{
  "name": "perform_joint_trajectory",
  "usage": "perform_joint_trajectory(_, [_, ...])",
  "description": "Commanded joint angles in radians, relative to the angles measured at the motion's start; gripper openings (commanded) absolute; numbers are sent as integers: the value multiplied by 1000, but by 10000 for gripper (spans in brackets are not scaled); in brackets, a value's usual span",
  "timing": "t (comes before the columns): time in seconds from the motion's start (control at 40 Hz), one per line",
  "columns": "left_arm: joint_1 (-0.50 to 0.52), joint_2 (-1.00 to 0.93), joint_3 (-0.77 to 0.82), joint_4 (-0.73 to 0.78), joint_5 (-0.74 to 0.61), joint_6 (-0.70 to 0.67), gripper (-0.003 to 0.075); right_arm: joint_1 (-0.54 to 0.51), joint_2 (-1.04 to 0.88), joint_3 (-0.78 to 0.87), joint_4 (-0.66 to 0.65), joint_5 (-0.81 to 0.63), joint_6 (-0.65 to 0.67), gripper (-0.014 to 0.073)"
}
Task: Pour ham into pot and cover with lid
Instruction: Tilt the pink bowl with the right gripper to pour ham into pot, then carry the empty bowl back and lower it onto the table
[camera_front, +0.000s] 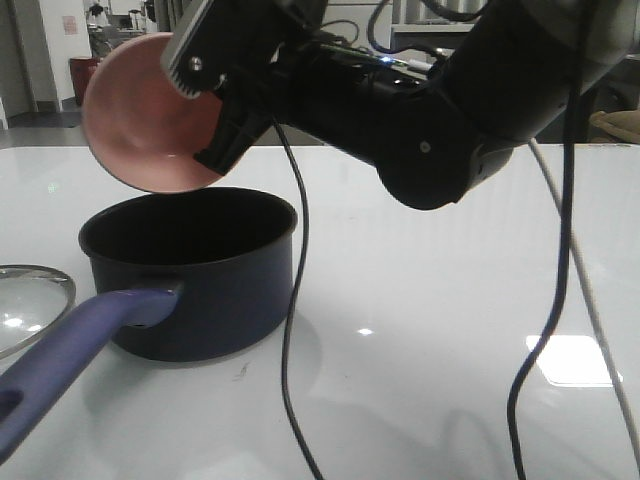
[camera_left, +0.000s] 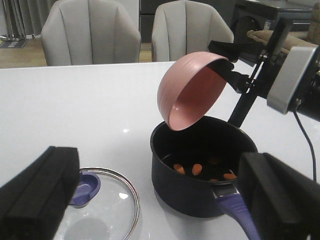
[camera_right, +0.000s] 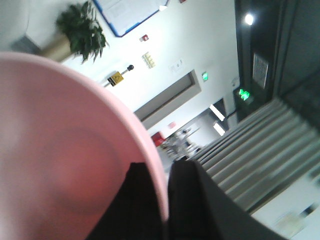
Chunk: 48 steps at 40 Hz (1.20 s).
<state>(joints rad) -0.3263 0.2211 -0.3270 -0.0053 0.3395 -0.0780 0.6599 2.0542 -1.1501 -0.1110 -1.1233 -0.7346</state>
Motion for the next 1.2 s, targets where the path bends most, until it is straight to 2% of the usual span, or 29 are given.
perform_joint_trajectory(0.0, [-6,9,-26,-9,-78,-2,654,-1,-70,-21,111,-150,260,147])
perform_joint_trajectory(0.075, [-6,9,-26,-9,-78,-2,655,1,-95,-21,194,-83,384,147])
perform_joint_trajectory(0.175, [-6,9,-26,-9,-78,-2,655,1,-151,-21,276,112,465,147])
perform_joint_trajectory(0.325, [-6,9,-26,-9,-80,-2,655,1,-264,-21,349,397,472,147])
perform_joint_trajectory(0.475, [-6,9,-26,-9,-82,-2,655,-15,-383,-21,351,680,471,147])
perform_joint_trajectory(0.65, [-6,9,-26,-9,-82,-2,655,-72,-493,-21,355,946,471,147])
perform_joint_trajectory(0.824, [-6,9,-26,-9,-82,-2,655,-178,-558,-21,407,1191,471,147])
perform_joint_trajectory(0.974, [-6,9,-26,-9,-82,-2,655,-313,-564,-21,463,1421,471,147])
perform_joint_trajectory(1.174, [-6,9,-26,-9,-82,-2,655,-489,-543,-21,463,1607,471,147])
